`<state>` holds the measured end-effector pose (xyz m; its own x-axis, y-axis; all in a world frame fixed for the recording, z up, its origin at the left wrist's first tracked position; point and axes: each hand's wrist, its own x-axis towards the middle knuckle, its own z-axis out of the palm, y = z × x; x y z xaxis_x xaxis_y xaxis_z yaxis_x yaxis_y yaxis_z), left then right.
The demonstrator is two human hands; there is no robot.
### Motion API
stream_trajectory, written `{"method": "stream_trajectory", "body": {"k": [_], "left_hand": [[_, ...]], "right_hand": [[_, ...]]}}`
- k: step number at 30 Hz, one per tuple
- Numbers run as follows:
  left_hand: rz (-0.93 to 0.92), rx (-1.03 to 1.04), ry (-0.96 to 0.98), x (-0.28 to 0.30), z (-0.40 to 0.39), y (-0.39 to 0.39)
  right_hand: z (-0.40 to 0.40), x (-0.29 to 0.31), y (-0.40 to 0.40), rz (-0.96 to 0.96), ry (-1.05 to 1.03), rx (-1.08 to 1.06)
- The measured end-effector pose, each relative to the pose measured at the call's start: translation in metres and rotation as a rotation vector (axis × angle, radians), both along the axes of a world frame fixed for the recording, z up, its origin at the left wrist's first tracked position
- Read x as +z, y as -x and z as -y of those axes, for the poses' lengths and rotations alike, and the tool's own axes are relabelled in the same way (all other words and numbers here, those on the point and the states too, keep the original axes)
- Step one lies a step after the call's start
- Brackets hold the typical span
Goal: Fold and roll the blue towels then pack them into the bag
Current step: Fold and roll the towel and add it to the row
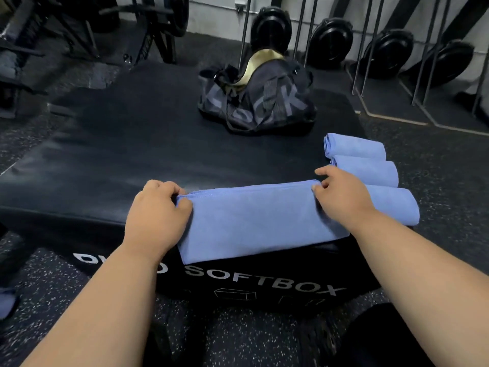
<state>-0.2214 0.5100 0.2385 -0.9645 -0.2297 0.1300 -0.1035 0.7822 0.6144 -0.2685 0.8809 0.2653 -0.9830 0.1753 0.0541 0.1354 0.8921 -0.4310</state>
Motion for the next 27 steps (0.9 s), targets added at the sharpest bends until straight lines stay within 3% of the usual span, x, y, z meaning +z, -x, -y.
{"method": "stream_trajectory", "body": {"k": [11, 18, 27], "left_hand": [[0.033, 0.036, -0.025, 0.009, 0.007, 0.002], [-0.066, 0.034, -0.04, 0.0, 0.001, -0.017], [-0.074, 0.088, -0.208, 0.014, 0.001, -0.035]], "right_hand": [[0.013, 0.015, 0.001, 0.091, -0.004, -0.1], [0.018, 0.006, -0.016, -0.003, -0.096, -0.064], [0.026, 0.022, -0.029, 0.01, 0.045, -0.083]]}}
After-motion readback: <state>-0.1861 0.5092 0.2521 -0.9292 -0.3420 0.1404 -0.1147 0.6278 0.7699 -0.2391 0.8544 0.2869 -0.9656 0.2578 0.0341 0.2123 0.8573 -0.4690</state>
